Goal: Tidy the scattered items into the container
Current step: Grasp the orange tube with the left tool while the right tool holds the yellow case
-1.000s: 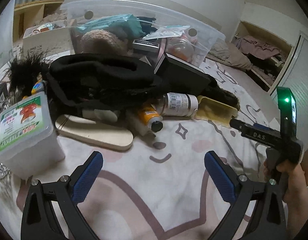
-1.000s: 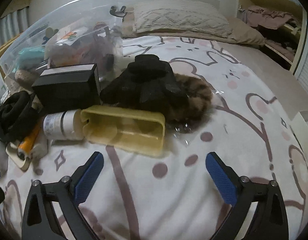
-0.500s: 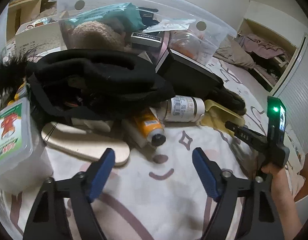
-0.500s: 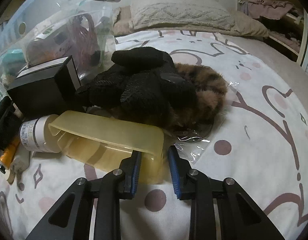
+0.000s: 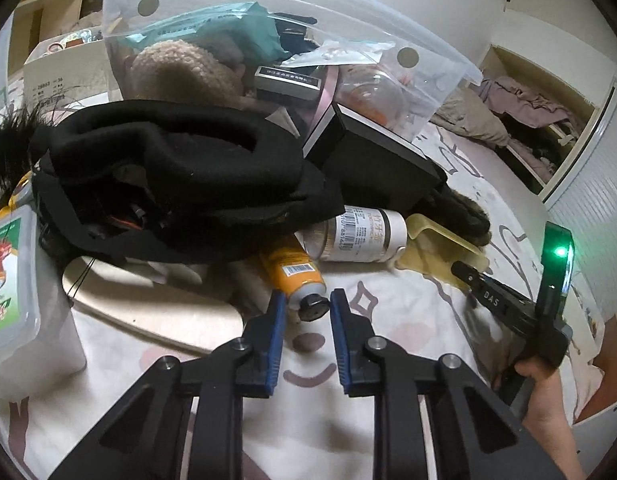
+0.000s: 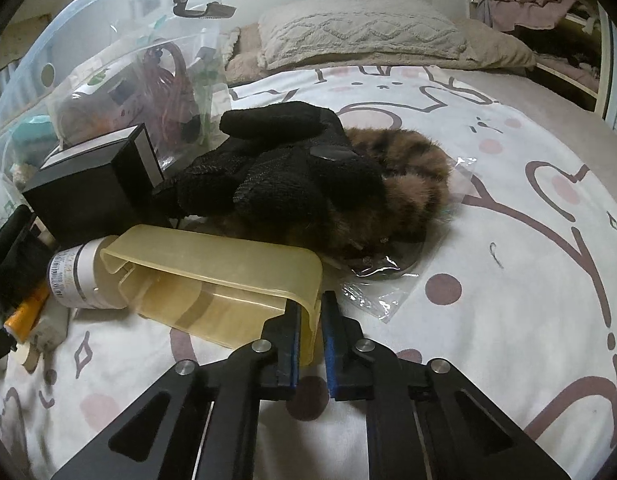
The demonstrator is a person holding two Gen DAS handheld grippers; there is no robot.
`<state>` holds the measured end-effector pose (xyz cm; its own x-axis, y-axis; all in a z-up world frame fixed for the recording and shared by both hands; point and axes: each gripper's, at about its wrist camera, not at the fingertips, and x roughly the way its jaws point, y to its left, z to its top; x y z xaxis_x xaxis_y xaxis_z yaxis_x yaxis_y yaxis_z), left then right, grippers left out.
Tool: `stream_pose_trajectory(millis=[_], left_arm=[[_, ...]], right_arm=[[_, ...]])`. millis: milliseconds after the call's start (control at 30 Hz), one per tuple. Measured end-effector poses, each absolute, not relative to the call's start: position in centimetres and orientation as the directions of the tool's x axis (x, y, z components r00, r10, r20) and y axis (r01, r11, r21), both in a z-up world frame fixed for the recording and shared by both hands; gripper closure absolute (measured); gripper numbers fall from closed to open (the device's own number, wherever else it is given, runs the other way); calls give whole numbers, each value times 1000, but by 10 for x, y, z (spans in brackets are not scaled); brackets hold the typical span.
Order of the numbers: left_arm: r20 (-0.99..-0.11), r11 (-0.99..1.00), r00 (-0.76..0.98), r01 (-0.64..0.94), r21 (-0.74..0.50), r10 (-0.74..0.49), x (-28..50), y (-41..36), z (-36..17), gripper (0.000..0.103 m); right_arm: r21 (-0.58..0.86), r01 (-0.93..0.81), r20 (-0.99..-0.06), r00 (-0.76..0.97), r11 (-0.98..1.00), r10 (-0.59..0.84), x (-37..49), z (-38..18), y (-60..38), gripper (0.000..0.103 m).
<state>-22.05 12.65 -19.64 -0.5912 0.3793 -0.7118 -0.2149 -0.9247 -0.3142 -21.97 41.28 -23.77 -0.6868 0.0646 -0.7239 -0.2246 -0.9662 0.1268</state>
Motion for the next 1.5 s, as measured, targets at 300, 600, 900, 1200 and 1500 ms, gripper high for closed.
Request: stream_pose_trajectory(millis=[300,600,900,1200,1500], left_arm=[[-717,-921,-580,-209,-328,387,-198,111,-197,87],[-724,-912,-555,-246,-327,409,-158,96,-193,87],[-732,-908,-538,-255,-332,419,-119,74,-191,87],[-778,-910,-479,-287,-299,407,-83,56,-202,87],[-794,-916,-469,-293,-273,387,-68,36,-203,87]], right_arm=[[159,-219,-714,-699,-963,41,-211,-235,409,96],[165,-216,-723,-690,-962,31,-192,-234,395,96],[142,-197,-732,-680,-970,31,-171,-233,377,96],[80,-140,-731,-681,-987,37,-146,-226,348,96],[164,-91,-747,-662,-982,-64,-94,-224,326,96]])
